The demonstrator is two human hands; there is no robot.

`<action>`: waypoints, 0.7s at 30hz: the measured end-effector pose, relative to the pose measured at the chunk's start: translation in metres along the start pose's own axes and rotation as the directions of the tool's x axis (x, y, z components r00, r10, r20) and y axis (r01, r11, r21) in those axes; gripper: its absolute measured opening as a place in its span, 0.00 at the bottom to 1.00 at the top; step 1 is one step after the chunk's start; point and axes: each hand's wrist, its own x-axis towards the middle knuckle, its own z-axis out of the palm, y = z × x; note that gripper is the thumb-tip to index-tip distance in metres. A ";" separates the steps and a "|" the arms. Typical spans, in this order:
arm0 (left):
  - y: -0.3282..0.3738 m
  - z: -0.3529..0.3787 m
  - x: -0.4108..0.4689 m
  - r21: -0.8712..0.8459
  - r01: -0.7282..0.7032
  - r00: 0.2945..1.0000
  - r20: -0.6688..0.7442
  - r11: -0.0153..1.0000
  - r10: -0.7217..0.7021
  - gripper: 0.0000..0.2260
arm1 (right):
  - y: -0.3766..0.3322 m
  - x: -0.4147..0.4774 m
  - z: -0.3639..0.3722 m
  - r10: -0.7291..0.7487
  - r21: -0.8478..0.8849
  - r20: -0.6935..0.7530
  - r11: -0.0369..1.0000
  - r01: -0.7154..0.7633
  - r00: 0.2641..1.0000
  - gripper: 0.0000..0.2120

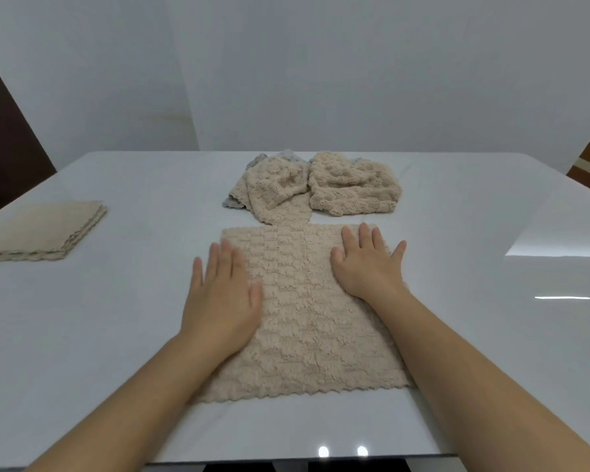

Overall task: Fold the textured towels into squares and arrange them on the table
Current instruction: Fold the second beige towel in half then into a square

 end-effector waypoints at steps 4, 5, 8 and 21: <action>0.019 0.006 -0.019 -0.081 -0.168 0.984 0.042 0.982 0.172 0.37 | 0.000 -0.001 -0.001 -0.008 -0.005 0.020 1.000 0.008 1.000 0.29; 0.019 0.009 -0.019 -0.073 -0.165 0.985 0.045 0.984 0.168 0.38 | 0.000 -0.002 -0.002 -0.005 -0.005 0.024 1.000 0.005 1.000 0.28; 0.017 0.013 -0.018 -0.051 -0.150 0.986 0.065 0.987 0.153 0.35 | -0.006 -0.015 -0.012 -0.039 0.043 -0.019 0.998 0.040 0.999 0.28; 0.009 0.011 -0.022 -0.036 -0.171 0.982 0.077 0.985 0.173 0.32 | 0.007 -0.088 -0.005 -0.286 0.037 0.026 0.958 0.285 0.958 0.26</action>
